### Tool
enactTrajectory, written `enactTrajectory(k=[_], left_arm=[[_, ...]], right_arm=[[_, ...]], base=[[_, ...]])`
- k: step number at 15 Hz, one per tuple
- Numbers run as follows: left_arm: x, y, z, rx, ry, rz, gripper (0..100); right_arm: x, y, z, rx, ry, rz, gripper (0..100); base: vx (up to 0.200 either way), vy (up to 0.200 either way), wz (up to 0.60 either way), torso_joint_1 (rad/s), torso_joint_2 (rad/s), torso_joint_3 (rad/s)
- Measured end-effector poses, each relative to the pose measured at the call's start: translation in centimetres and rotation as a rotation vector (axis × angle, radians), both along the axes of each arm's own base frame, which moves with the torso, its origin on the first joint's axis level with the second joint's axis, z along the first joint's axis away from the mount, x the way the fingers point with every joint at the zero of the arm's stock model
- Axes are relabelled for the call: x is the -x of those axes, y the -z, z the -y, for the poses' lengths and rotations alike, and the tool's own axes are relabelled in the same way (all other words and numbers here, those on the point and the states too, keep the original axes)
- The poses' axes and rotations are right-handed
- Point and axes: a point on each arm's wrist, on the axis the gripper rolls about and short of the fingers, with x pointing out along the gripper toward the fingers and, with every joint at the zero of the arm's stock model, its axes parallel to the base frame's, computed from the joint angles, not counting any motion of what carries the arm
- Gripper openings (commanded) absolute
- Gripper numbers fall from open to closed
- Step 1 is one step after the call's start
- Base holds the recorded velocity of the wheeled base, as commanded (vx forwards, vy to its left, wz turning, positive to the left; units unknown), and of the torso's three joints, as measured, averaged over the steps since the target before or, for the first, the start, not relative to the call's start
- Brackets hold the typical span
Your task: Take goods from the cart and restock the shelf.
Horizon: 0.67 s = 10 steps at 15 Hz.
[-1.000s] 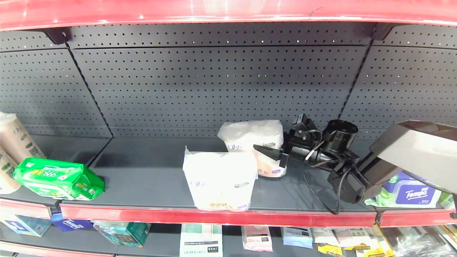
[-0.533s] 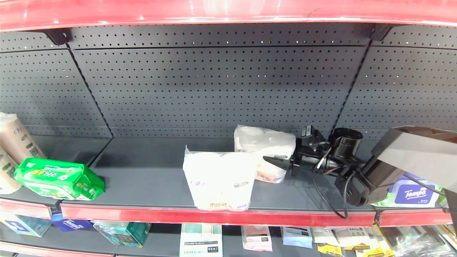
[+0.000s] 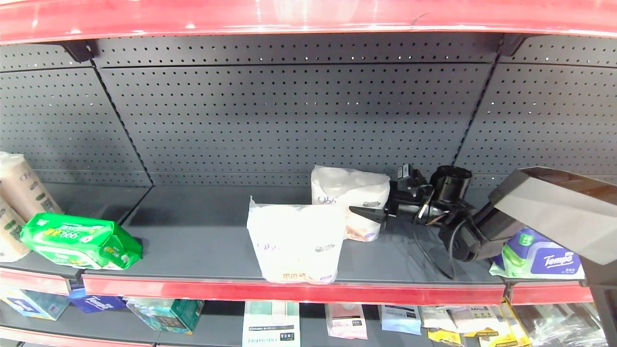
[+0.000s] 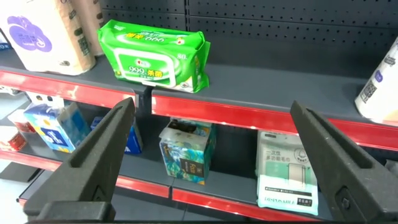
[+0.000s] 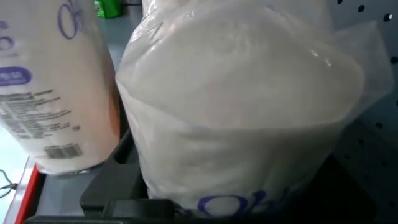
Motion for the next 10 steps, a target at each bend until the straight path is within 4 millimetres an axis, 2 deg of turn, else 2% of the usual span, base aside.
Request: enactTrajectory(k=[10], left_arm=[[0.0, 0.0, 0.0, 0.0, 0.0, 0.0, 100]], right_arm=[[-1.0, -0.9, -3.1, -0.032, -0.126, -0.02, 0]], base=[[0.0, 0.0, 0.0, 0.0, 0.0, 0.0]])
